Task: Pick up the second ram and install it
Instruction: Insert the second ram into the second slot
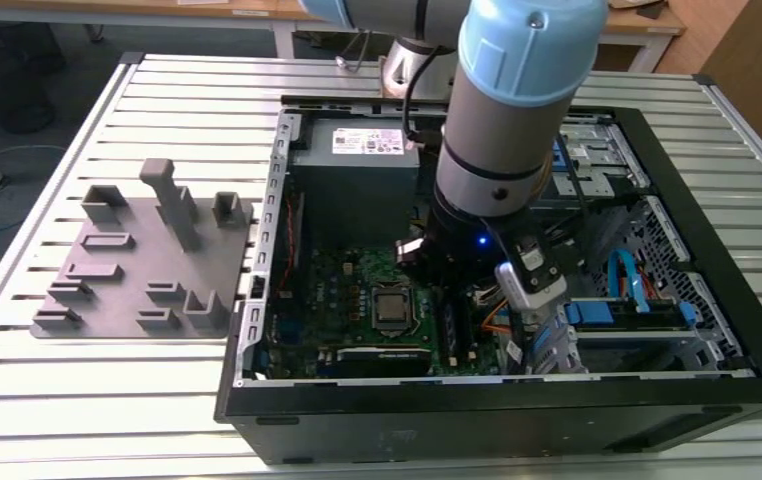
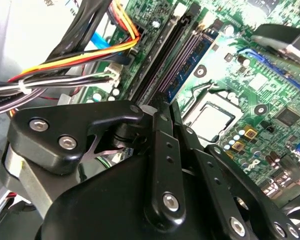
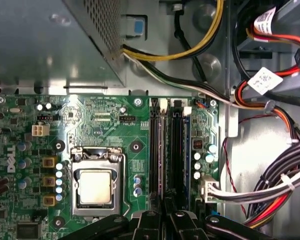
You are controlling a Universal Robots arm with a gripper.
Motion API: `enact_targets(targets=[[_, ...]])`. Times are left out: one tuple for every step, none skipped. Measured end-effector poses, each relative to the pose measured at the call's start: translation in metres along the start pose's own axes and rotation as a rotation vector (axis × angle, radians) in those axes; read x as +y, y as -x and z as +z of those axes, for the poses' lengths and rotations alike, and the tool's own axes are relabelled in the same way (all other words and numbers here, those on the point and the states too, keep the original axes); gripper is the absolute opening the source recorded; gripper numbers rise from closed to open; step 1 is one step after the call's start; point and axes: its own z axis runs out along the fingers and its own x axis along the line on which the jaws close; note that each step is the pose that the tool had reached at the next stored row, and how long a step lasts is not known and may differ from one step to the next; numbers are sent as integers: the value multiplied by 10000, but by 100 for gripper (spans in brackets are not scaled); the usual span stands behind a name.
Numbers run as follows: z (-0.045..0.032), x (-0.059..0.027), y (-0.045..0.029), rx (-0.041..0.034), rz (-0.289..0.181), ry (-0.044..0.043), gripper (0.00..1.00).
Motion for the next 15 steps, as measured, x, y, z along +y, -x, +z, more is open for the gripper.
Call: enact_targets(targets=[[0, 13, 1, 1, -4, -1, 14], [0, 26, 3, 1, -9, -1, 14], [0, 36, 5, 1, -15, -5, 14], [0, 40, 7, 1, -27, -10, 14], [1, 43, 9, 0, -43, -19, 14], [3, 45, 11, 1, -52, -27, 14], [4, 45, 12, 1, -55, -43, 14], [5, 45, 12, 3, -56, -70, 14], [6, 46, 13, 4, -58, -89, 14], [7, 46, 13, 4, -57, -99, 14], [10, 46, 13, 3, -57, -106, 14], [12, 47, 13, 3, -55, -110, 14], [16, 49, 13, 3, -55, -112, 14], [19, 51, 13, 3, -54, -114, 14], [22, 53, 13, 3, -55, -113, 14]])
